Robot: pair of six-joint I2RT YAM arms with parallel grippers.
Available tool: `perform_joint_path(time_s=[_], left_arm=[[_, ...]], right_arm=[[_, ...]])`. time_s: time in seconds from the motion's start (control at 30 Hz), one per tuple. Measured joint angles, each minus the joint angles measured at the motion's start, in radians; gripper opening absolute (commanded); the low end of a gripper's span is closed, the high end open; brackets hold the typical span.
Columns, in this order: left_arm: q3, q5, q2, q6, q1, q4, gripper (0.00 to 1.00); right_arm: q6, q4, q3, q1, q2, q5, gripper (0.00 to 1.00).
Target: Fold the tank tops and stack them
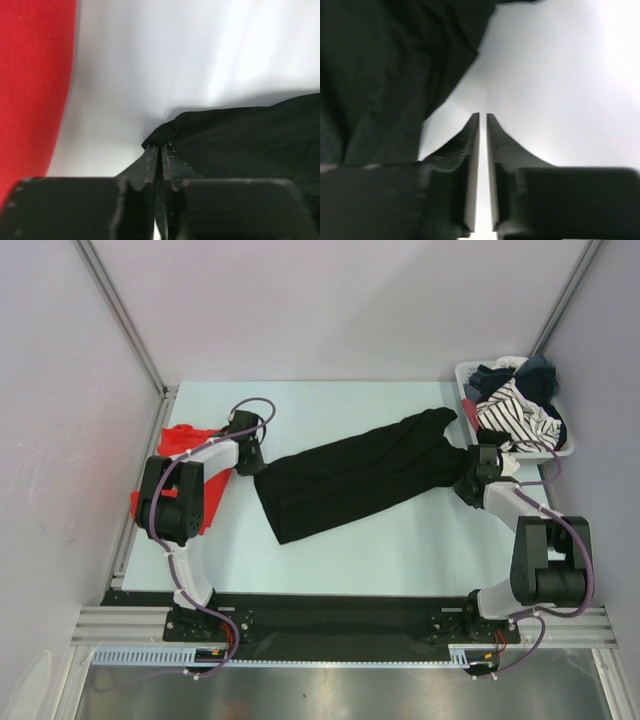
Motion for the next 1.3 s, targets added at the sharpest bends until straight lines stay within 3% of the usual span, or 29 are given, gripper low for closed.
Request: perform_joint_path(time_s=[0.17,0.3,0.57,0.83,1.03,1.3], left_arm=[[-0.005,-0.003,-0.001,0.002,0.0,0.006,0.0],[-0.058,0.001,-0.029,-0.002,0.0,0.056,0.0],[-0.373,0.032,-0.26,-0.045,-0.029,0.185,0.0],[-0.627,0.111,-0.521,-0.074,-0.074,0.181,0.0],[-0.714,0.14,-0.665,-0.145,-0.254,0.148,0.0],[-0.835,0.132,-0.732,-0.33,-0.558,0.251,0.0]], right_arm=[[0.04,-0.035,0.018,0.0,0.1,0.014,0.02],[0.074,-0.064,0.115,0.0,0.201,0.028,0.03],[0.101,-0.138,0.393,0.008,0.423,0.05,0.06],[0.112,-0.222,0.611,0.079,0.555,0.041,0.06],[0.104,-0.206,0.83,0.12,0.726,-0.008,0.08],[0.11,-0.226,1.112,0.173,0.909,-0.053,0.1]])
